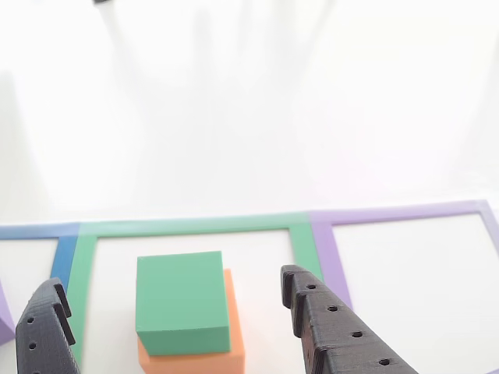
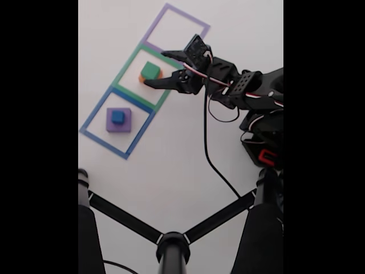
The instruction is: Tower of hanoi
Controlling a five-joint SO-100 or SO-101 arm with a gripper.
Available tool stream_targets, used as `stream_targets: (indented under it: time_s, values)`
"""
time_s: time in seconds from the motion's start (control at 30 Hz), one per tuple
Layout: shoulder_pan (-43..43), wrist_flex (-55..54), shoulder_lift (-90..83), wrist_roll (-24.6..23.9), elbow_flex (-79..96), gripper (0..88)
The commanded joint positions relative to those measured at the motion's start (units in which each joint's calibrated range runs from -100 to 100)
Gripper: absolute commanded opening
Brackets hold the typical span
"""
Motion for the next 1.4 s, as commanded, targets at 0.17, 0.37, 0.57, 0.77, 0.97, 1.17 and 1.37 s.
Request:
stream_targets:
  time_s: [0.17, 0.37, 0.57, 0.77, 0.97, 1.17, 1.37]
  values:
    - [-1.7, -16.1, 17.2, 0.0, -7.0, 31.1]
    - [-1.9, -19.9, 23.0, 0.0, -8.2, 30.7]
    - [-2.9, -22.9, 26.7, 0.0, -8.4, 30.5]
    - [-3.5, -24.4, 29.3, 0.0, -9.9, 30.4]
    - [-3.3, -24.6, 31.2, 0.0, -11.5, 29.8]
    - [-3.2, -24.6, 32.2, 0.0, -12.0, 27.5]
    - [-3.2, -24.6, 32.4, 0.0, -11.6, 21.7]
